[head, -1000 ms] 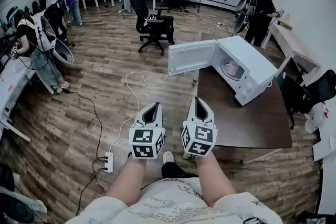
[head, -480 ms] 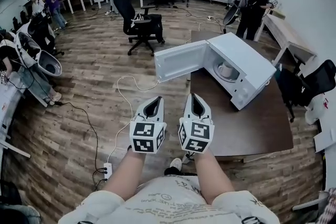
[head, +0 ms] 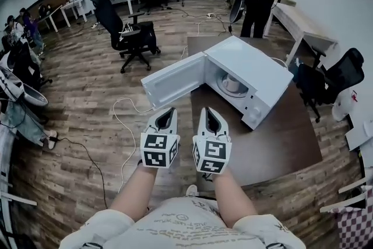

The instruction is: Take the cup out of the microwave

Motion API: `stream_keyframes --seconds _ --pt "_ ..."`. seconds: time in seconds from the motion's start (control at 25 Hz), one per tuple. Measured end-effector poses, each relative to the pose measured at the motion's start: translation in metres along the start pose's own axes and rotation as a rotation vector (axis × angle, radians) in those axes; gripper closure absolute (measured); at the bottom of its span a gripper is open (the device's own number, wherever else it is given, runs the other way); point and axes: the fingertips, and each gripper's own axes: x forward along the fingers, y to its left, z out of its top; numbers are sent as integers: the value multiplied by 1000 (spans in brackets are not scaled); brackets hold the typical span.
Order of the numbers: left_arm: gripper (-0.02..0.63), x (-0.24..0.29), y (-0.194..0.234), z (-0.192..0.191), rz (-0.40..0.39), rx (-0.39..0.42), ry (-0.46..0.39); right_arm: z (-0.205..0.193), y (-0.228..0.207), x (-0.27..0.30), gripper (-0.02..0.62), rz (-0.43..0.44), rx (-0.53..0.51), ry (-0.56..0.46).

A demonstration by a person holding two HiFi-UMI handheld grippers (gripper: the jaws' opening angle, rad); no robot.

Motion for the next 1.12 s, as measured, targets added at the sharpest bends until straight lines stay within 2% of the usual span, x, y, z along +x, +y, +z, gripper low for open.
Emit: stream_keyframes --seconds 0.44,0.64,0.8,1.12 --pt "597 103 -41 -2 -171 16 26 -21 -94 20 583 -168 3 56" --pt "597 142 -59 -12 -230 108 49 -27 -118 25 583 -232 -7 78" --pt "597 174 -73 -20 -326 154 66 -34 -140 36 583 -303 21 92" --pt "597 249 -75 -40 -485 141 121 -48 -165 71 583 -435 34 138"
